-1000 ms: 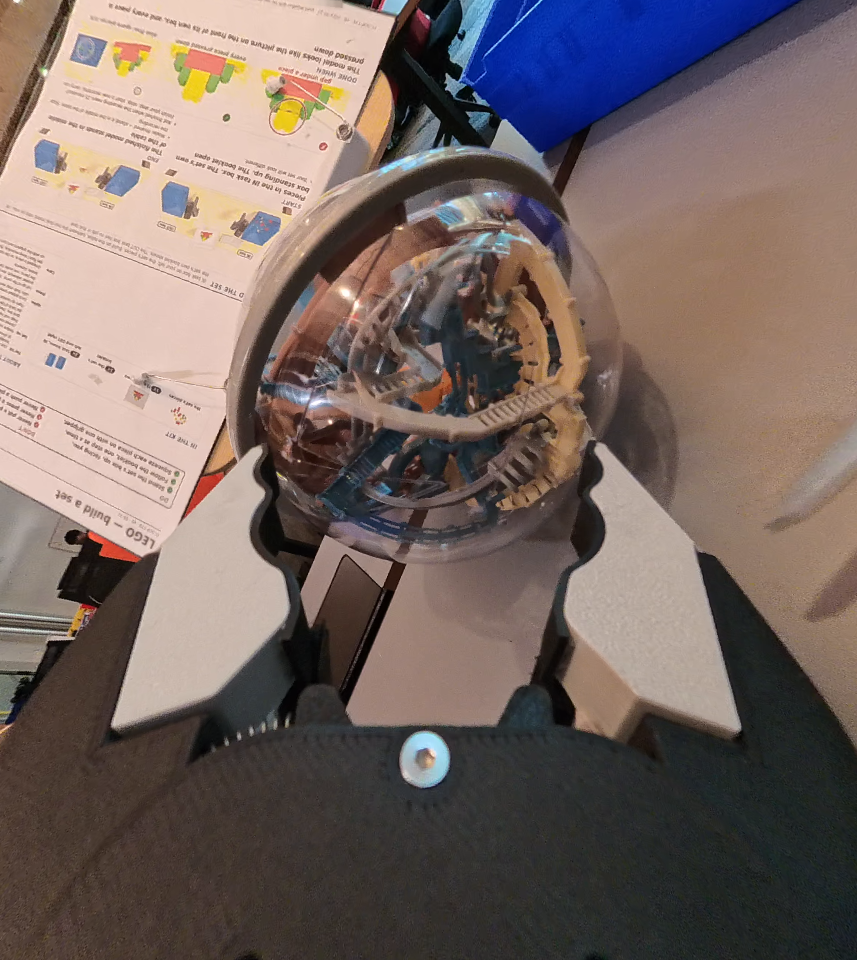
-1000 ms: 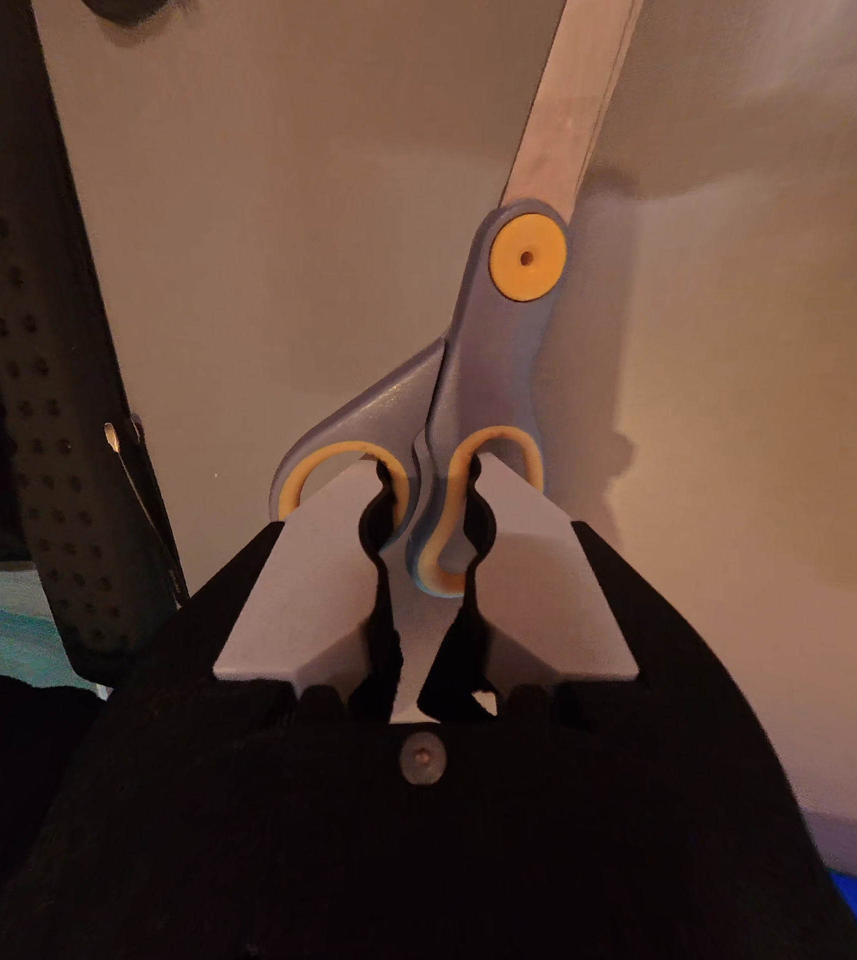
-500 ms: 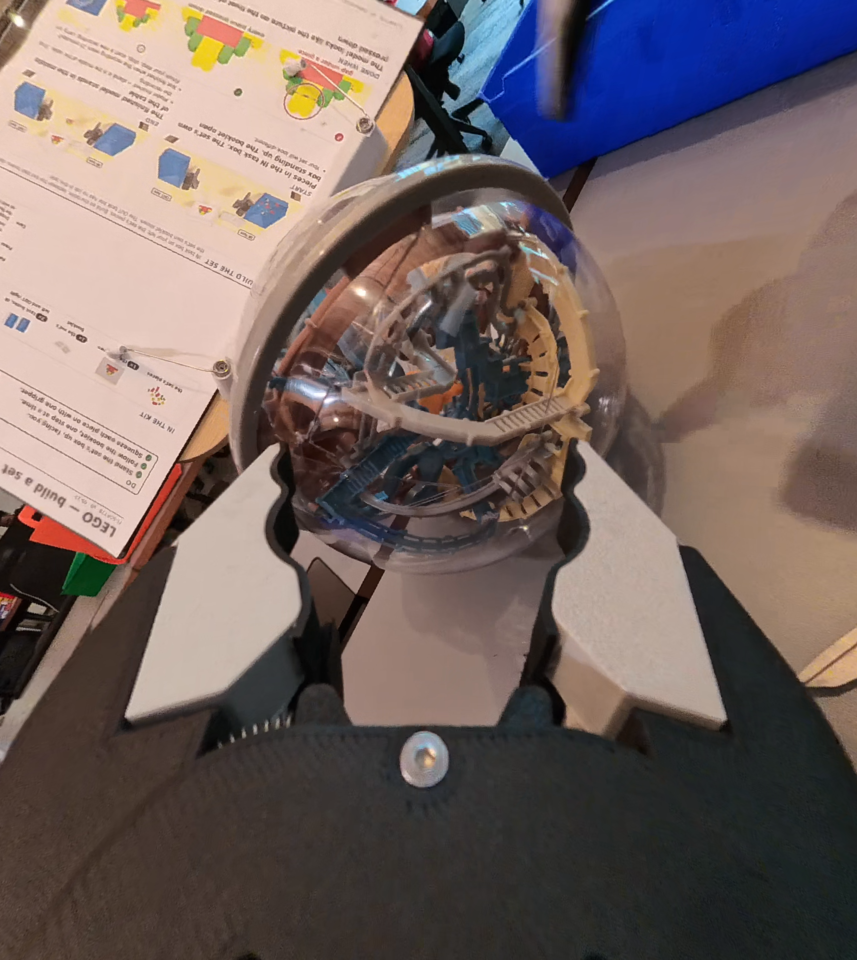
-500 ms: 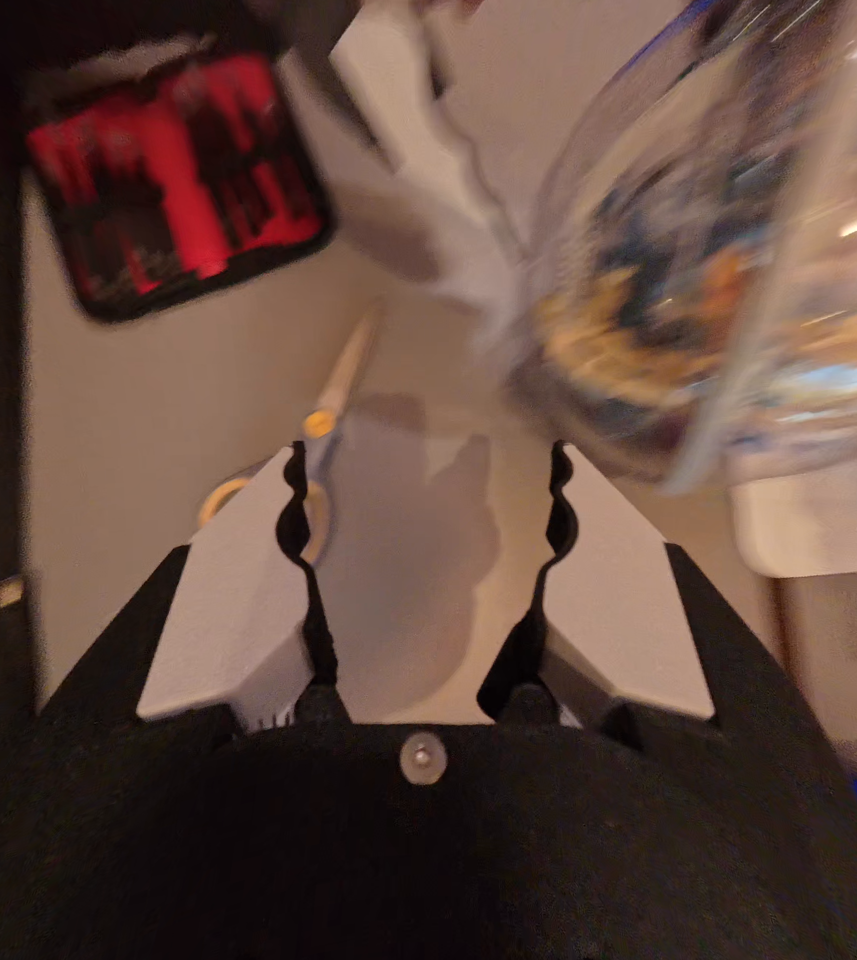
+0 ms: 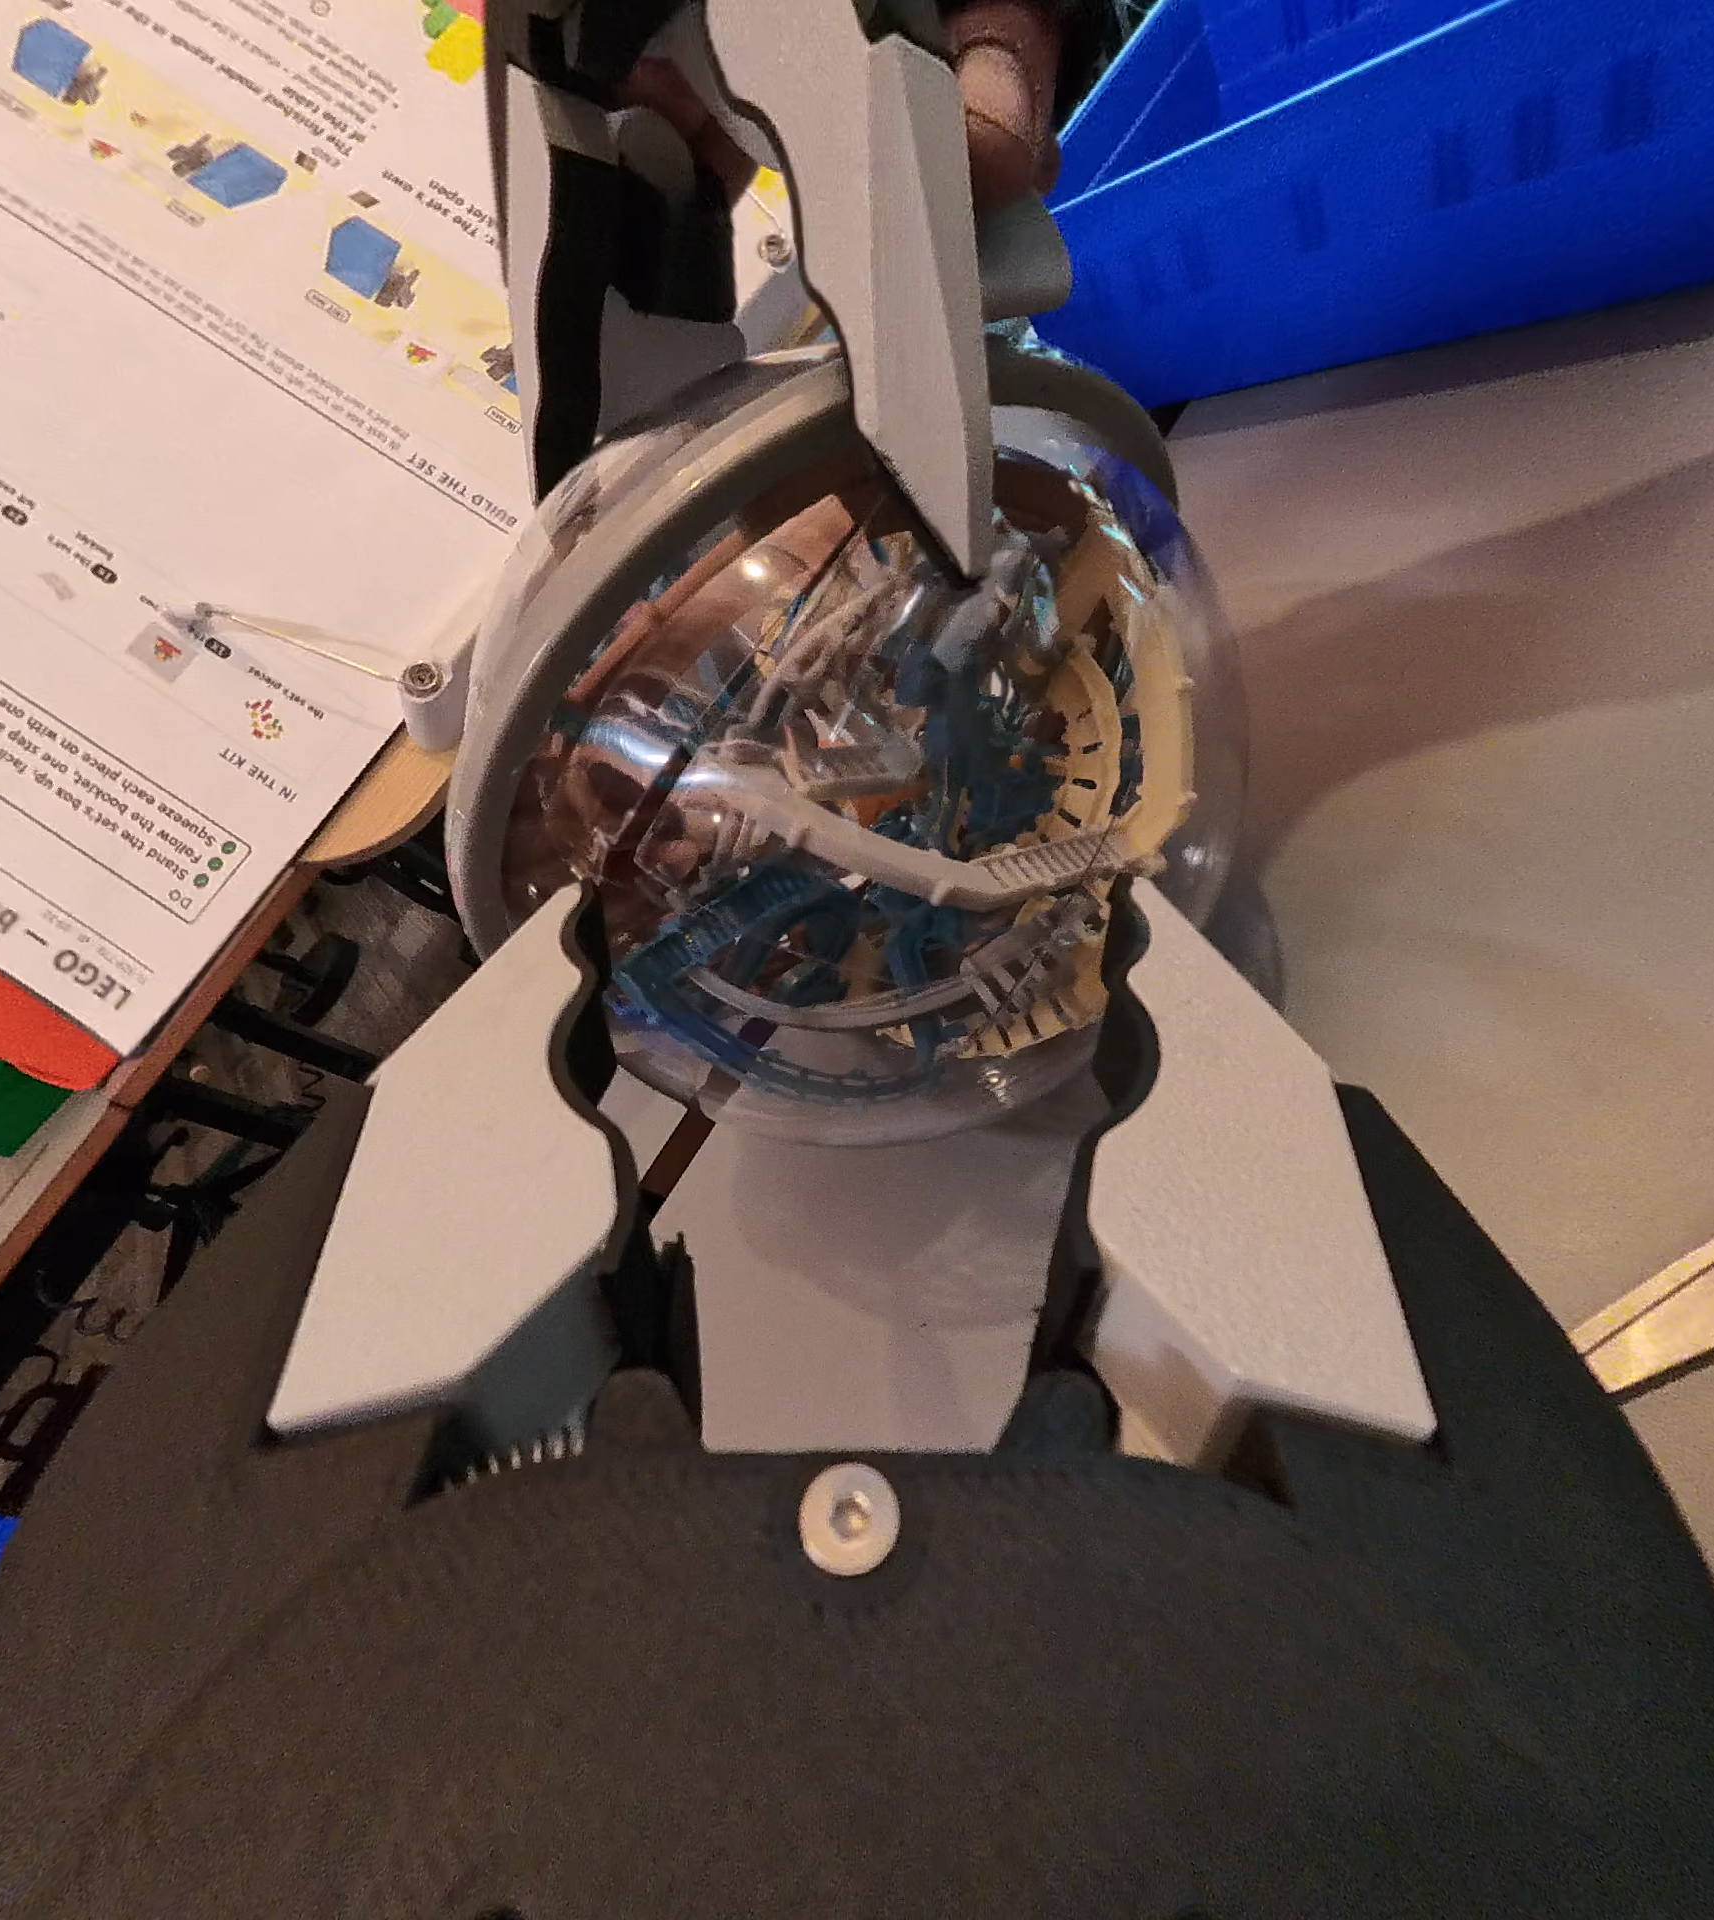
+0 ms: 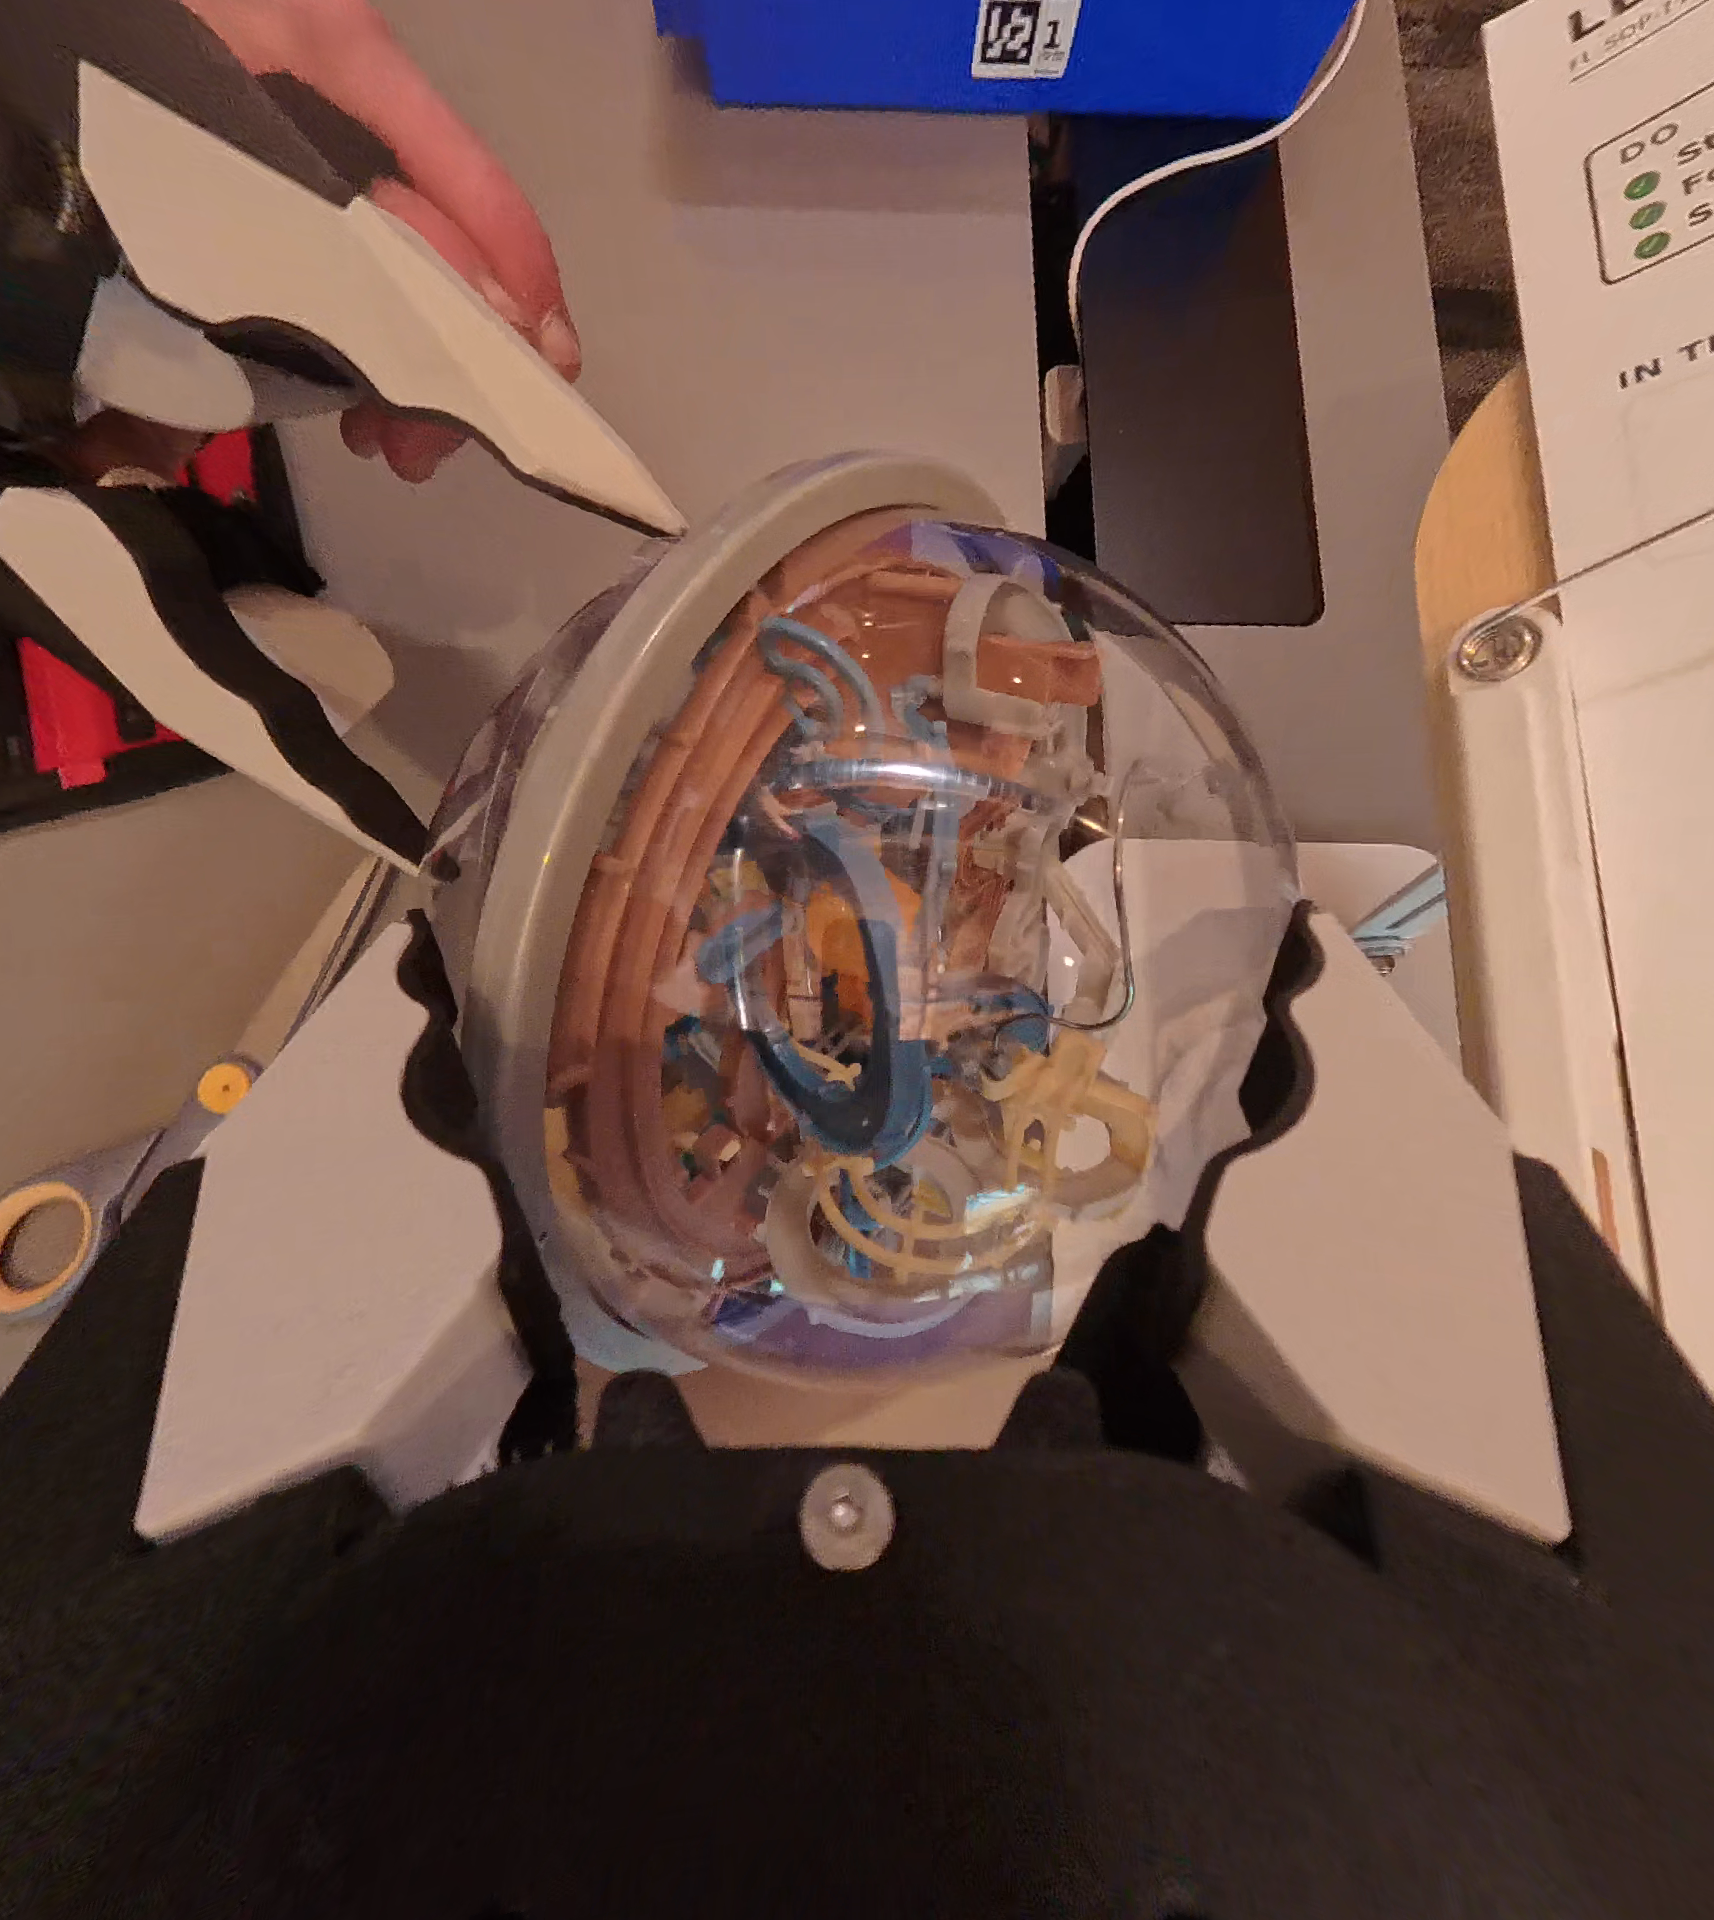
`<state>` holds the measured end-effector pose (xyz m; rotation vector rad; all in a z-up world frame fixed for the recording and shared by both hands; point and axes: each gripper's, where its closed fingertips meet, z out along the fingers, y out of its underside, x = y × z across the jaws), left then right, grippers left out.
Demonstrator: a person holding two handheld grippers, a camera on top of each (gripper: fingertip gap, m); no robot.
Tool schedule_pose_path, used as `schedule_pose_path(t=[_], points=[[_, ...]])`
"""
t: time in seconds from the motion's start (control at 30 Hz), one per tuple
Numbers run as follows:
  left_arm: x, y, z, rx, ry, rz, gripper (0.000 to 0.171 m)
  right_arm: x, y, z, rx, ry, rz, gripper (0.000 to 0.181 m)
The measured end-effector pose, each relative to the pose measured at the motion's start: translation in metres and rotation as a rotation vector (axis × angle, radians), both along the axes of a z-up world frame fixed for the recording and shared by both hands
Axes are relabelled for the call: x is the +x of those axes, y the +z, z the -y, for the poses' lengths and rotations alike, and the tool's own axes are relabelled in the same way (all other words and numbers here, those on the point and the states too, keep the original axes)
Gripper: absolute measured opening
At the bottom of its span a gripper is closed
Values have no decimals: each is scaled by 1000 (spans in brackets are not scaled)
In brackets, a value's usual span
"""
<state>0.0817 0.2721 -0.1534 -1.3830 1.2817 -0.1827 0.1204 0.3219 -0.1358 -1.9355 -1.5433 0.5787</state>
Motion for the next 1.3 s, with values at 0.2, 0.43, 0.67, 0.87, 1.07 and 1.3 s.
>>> schedule_pose_path(t=[0.2, 0.43, 0.67, 0.87, 1.07, 1.3], points=[[1, -5, 0, -39, 49, 49, 101, -8, 0, -2, 8, -71, -17, 148], [6, 7, 18, 80, 66, 18, 72, -5, -1, 0, 18, -103, -19, 148], [1, -7, 3, -114, 141, 12, 101, -13, -1, 0, 16, -99, -20, 148], [8, -17, 0, -260, 97, 16, 102, -20, -1, -1, 14, -97, 6, 148], [7, -10, 5, -384, 35, 92, 93, -22, -1, 0, 17, -97, 2, 148], [-1, -9, 8, -363, 97, 83, 80, -19, -1, -1, 5, -122, 5, 148]])
